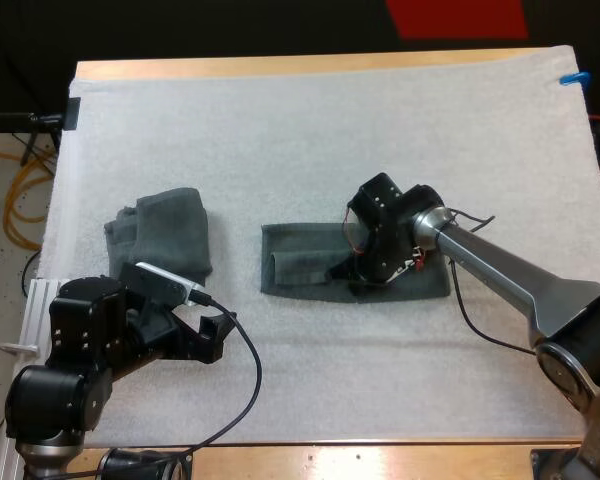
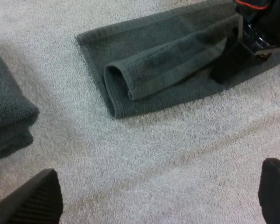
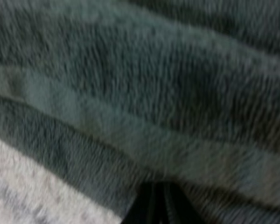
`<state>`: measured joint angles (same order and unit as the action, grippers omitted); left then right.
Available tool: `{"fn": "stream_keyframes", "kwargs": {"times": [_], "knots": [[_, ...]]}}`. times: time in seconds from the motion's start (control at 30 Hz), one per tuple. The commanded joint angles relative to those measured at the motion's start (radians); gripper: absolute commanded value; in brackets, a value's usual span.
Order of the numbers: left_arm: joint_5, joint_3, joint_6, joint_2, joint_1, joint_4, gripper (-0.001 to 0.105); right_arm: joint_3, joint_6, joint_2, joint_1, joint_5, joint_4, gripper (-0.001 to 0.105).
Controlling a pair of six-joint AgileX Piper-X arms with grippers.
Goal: Pick towel from pile fold and stack
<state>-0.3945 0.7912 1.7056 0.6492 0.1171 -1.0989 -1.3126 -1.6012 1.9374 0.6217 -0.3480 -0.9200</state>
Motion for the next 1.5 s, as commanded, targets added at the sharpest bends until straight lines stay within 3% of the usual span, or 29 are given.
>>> {"fn": "stream_keyframes", "kwargs": {"times": [0.0,0.27,0.53,0.77,0.87,1.03,1.1,1.3,1.47], "knots": [[0.003,0.006,-0.004,-0.005,0.004,-0.001,0.082,-0.014,-0.01,0.0,0.001,0.02,0.021,0.0],[0.003,0.006,-0.004,-0.005,0.004,-0.001,0.082,-0.072,0.011,0.055,0.001,0.083,0.085,0.0],[0.003,0.006,-0.004,-0.005,0.004,-0.001,0.082,-0.151,0.064,0.027,-0.002,0.307,0.289,0.0],[0.003,0.006,-0.004,-0.005,0.004,-0.001,0.082,-0.207,0.041,-0.09,-0.002,0.494,0.317,0.0],[0.003,0.006,-0.004,-0.005,0.004,-0.001,0.082,-0.207,0.001,-0.16,-0.002,0.483,0.298,0.012],[0.003,0.006,-0.004,-0.005,0.004,-0.001,0.082,-0.207,-0.004,-0.276,-0.027,0.417,0.19,0.067],[0.001,0.006,0.0,-0.005,0.004,-0.001,0.082,-0.207,-0.004,-0.303,-0.047,0.417,0.145,0.076],[-0.013,0.006,0.084,-0.005,0.004,0.013,0.082,-0.197,-0.004,-0.361,-0.181,0.405,-0.001,0.068],[-0.041,0.006,0.172,-0.005,0.004,0.061,0.082,-0.136,-0.004,-0.377,-0.318,0.314,-0.057,0.066]]}}
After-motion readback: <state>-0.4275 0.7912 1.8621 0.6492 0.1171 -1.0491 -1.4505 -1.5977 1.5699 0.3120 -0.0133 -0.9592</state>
